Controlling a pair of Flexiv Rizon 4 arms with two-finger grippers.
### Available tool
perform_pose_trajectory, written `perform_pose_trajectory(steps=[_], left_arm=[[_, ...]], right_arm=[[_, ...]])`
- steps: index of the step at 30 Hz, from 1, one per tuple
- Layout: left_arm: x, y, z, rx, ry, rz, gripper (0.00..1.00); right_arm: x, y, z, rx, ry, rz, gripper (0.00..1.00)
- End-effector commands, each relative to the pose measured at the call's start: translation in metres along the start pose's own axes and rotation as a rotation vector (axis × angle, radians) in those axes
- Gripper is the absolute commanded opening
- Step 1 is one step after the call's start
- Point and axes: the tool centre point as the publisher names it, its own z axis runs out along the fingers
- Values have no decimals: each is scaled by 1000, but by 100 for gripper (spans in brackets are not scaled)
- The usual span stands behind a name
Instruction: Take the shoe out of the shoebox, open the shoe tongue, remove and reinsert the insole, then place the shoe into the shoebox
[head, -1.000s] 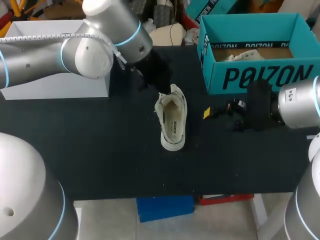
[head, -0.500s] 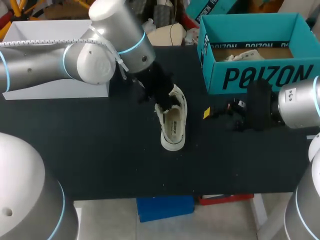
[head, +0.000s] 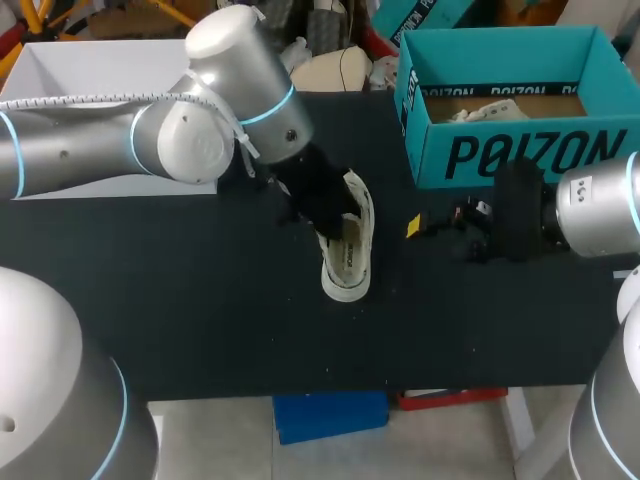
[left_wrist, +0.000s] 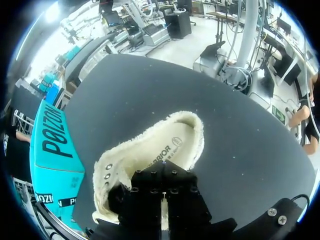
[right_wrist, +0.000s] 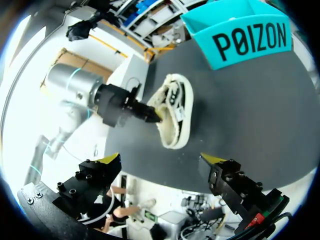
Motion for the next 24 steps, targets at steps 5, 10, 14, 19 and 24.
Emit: perform_pose_trajectory(steps=[5, 10, 14, 19, 24], left_arm=[[16, -13, -41, 54, -112, -16, 100], [18, -12, -66, 23, -139, -45, 100], [24, -2, -83, -100, -197, -214, 100], [32, 9, -91, -162, -248, -265, 100], [32, 9, -91, -162, -248, -265, 100]], right_arm=[[1, 0, 0, 0, -3, 1, 100], [1, 0, 0, 0, -3, 1, 100], [1, 0, 0, 0, -3, 1, 100], [1, 0, 0, 0, -3, 1, 100], [1, 0, 0, 0, -3, 1, 100]])
